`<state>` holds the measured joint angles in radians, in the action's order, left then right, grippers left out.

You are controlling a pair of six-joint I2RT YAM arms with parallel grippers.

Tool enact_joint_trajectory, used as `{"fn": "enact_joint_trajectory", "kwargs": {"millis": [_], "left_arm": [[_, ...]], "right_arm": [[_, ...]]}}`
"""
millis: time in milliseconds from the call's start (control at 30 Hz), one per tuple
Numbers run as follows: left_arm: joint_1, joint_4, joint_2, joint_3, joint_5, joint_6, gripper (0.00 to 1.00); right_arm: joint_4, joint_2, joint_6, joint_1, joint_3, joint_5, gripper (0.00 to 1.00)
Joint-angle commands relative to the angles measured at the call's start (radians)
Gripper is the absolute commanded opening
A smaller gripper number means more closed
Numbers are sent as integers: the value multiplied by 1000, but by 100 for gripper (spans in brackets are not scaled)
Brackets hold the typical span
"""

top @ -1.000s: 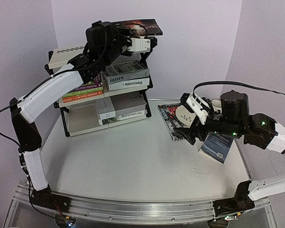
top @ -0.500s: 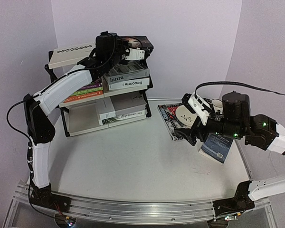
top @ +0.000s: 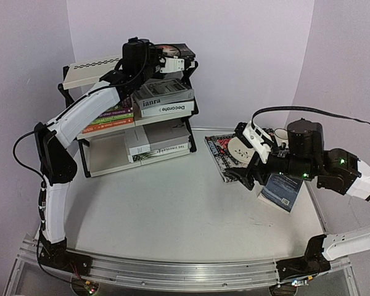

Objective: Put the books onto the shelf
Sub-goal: Place the book in the book pile on the shelf.

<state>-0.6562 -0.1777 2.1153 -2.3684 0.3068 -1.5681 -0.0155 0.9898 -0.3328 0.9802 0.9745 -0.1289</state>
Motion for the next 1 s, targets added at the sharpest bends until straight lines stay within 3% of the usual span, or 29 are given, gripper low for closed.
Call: {"fn": "enact_joint_trajectory", "kwargs": {"millis": [0, 167, 333, 600, 800, 967], "left_arm": [[21, 38, -3, -73, -7, 29, 0], [32, 44, 10, -75, -15, 28, 2], [33, 84, 12, -65, -19, 33, 31], [26, 71, -31, 0, -9, 35, 46], [17, -22, -51, 6, 0, 66, 90], [9, -72, -69, 23, 2, 87, 93]], "right_arm": [[26, 15, -3, -4, -2, 15, 98], [26, 20, -2, -5, 0, 19, 98], [26, 20, -1, -4, 0, 22, 98], [26, 28, 6, -4, -1, 36, 98], [26, 37, 10, -4, 7, 49, 98], [26, 43, 14, -5, 6, 57, 98]]}}
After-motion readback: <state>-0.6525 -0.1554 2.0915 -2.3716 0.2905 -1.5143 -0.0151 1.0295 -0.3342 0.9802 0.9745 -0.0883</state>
